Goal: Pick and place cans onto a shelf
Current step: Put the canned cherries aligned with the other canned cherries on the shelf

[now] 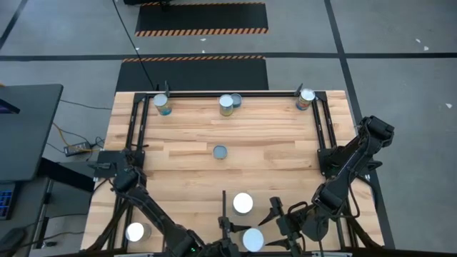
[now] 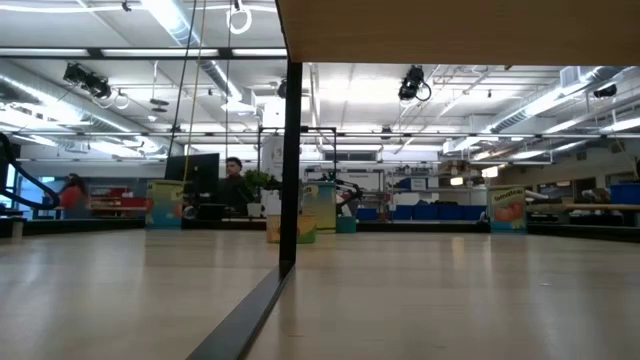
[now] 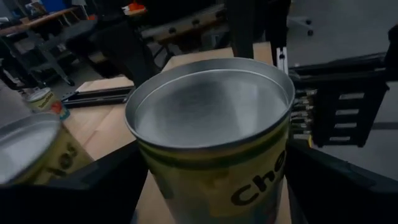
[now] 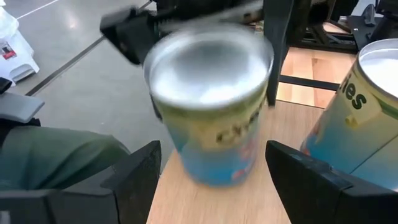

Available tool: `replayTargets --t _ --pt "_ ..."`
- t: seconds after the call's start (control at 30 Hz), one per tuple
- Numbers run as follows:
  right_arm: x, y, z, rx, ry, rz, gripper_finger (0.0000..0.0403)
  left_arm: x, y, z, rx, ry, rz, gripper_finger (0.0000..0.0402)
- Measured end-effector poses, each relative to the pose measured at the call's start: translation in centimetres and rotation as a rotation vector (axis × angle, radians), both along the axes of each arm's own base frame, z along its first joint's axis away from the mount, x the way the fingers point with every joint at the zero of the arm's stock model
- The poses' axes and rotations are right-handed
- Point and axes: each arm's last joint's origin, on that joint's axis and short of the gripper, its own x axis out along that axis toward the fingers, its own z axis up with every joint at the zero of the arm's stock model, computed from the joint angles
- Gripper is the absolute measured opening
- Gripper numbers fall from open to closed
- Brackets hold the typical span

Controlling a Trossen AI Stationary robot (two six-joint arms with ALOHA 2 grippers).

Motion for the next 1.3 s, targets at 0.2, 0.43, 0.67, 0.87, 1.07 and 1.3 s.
replayTargets --t 0.2,0.43,0.67,0.87,1.07,1.3 --pt "0.0 0.0 0.0 0.0 0.002 0.002 0.0295 -1.0 0.4 0.1 -0.009 0.054 0.016 0.0357" --pt "0.0 0.0 -0.1 -0.002 0.006 0.0 0.0295 -1.5 0.4 -0.1 -0.026 0.072 0.034 0.0357" --pt "0.0 0.0 -0.1 -0.002 0.006 0.001 0.0295 -2.3 0.2 0.6 -0.025 0.087 0.01 0.0357" --pt "0.0 0.0 -0.1 -0.001 0.006 0.001 0.0295 -2.1 0.4 0.6 -0.083 0.082 0.014 0.0357" --pt "0.0 0.0 -0.1 0.003 0.004 0.0 0.0295 -1.7 0.9 0.5 -0.091 0.079 0.041 0.0357" --pt "-0.1 0.0 -0.2 0.014 0.02 -0.01 0.0295 -1.5 1.2 0.5 -0.059 0.102 0.031 0.0357"
